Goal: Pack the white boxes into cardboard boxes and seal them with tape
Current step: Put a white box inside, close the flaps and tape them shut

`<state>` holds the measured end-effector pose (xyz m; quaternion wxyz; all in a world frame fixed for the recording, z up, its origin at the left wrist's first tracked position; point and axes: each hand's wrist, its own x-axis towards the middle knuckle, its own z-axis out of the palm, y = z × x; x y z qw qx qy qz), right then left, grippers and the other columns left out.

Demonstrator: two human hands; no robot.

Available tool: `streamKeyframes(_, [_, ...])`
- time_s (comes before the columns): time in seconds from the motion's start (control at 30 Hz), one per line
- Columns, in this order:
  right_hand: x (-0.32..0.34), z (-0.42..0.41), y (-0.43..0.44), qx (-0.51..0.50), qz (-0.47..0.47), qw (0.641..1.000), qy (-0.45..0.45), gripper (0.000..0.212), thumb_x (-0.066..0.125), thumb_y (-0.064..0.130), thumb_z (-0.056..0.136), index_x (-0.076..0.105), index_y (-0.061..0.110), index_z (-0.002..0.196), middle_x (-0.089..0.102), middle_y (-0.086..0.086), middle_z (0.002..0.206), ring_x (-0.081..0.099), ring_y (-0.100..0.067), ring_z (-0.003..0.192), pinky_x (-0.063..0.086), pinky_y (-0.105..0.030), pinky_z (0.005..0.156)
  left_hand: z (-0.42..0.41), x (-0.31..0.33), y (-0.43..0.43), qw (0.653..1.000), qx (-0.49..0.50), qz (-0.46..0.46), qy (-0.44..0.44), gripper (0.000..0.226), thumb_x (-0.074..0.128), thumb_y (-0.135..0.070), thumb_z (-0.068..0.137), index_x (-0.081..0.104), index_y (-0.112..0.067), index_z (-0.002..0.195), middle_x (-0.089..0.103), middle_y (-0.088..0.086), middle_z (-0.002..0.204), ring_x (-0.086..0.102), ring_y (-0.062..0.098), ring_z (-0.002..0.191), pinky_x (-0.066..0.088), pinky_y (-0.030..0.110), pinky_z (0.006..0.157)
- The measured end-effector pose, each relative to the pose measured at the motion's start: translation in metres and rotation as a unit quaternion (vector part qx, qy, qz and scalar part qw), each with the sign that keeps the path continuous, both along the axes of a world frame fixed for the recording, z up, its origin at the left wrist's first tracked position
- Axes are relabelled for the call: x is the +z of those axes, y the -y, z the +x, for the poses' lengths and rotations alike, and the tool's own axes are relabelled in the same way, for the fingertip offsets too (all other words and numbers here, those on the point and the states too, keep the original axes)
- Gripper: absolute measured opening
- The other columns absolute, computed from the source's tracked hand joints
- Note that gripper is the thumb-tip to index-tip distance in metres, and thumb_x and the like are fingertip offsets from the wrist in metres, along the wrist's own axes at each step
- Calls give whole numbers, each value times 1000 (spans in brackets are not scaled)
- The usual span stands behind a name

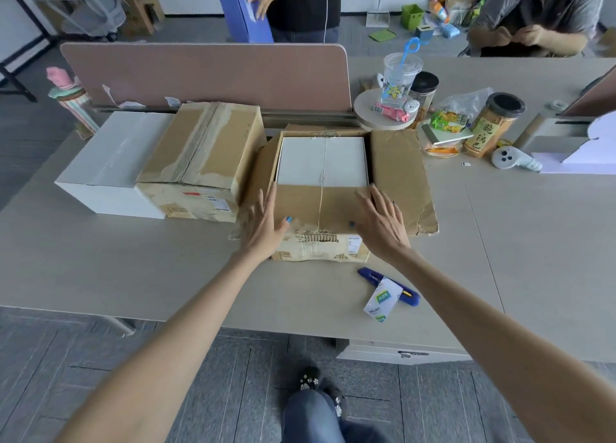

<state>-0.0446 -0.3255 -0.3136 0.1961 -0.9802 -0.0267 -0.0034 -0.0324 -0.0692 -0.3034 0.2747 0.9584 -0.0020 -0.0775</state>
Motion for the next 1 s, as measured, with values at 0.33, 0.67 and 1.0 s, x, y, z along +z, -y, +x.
streamKeyframes(0.33, [-15,-15,5,56,-17,997,-49,54,35,36,105,15,34,155,-2,-2,165,-14,-24,150,0,-43,123,-8,-26,-1,997,-25,48,51,52,44,-40,101,33,-37,151,0,-2,166,7,29,150,26,52,117])
streamKeyframes(0.67, [-14,-57,1,49,-16,997,-49,54,34,37,104,15,36,155,-1,0,165,-15,-22,150,-1,-41,123,-53,-23,-5,997,-24,72,34,52,38,-45,102,26,-41,153,-6,-5,166,10,30,150,19,51,117])
streamKeyframes(1.0, [-6,-26,-8,40,-60,997,18,50,49,34,96,41,28,145,29,-4,156,16,-25,146,4,-44,121,-25,-14,0,991,-48,114,43,55,38,-43,101,24,-40,154,-2,-4,165,7,27,150,17,55,117])
